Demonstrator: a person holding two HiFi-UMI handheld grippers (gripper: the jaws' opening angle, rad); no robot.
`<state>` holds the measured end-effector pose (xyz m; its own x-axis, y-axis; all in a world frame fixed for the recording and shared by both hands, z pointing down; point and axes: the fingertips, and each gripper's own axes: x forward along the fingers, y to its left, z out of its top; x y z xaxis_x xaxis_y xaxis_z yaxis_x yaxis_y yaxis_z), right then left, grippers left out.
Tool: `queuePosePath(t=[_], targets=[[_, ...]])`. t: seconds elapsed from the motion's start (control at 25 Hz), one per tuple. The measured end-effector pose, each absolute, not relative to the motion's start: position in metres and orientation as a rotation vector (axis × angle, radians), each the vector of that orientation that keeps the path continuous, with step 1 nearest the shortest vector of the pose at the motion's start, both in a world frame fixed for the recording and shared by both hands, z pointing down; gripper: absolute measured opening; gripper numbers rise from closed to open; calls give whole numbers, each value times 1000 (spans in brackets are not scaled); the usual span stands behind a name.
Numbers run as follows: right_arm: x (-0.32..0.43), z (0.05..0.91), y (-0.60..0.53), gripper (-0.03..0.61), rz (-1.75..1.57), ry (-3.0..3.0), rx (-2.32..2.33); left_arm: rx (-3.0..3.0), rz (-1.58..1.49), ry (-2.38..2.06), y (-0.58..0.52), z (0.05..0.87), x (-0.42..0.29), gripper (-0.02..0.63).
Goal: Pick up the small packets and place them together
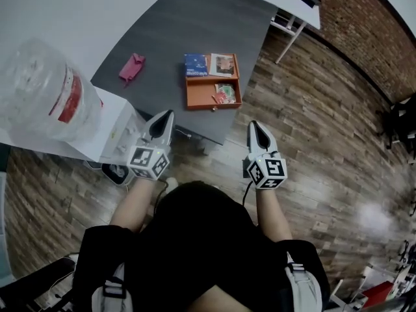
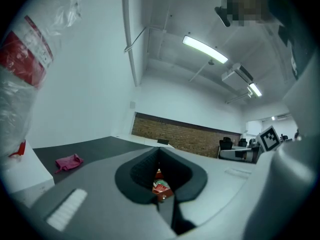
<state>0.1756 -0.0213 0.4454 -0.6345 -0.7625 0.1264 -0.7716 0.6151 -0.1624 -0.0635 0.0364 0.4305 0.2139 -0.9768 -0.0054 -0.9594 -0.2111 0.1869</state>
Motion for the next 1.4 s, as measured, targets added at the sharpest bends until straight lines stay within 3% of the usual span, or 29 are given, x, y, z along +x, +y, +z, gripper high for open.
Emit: queuePosePath(t=[1.4], targets=[[130, 434, -13, 2, 241, -2750, 1336, 2369, -274, -1794, 30, 425, -102, 0]])
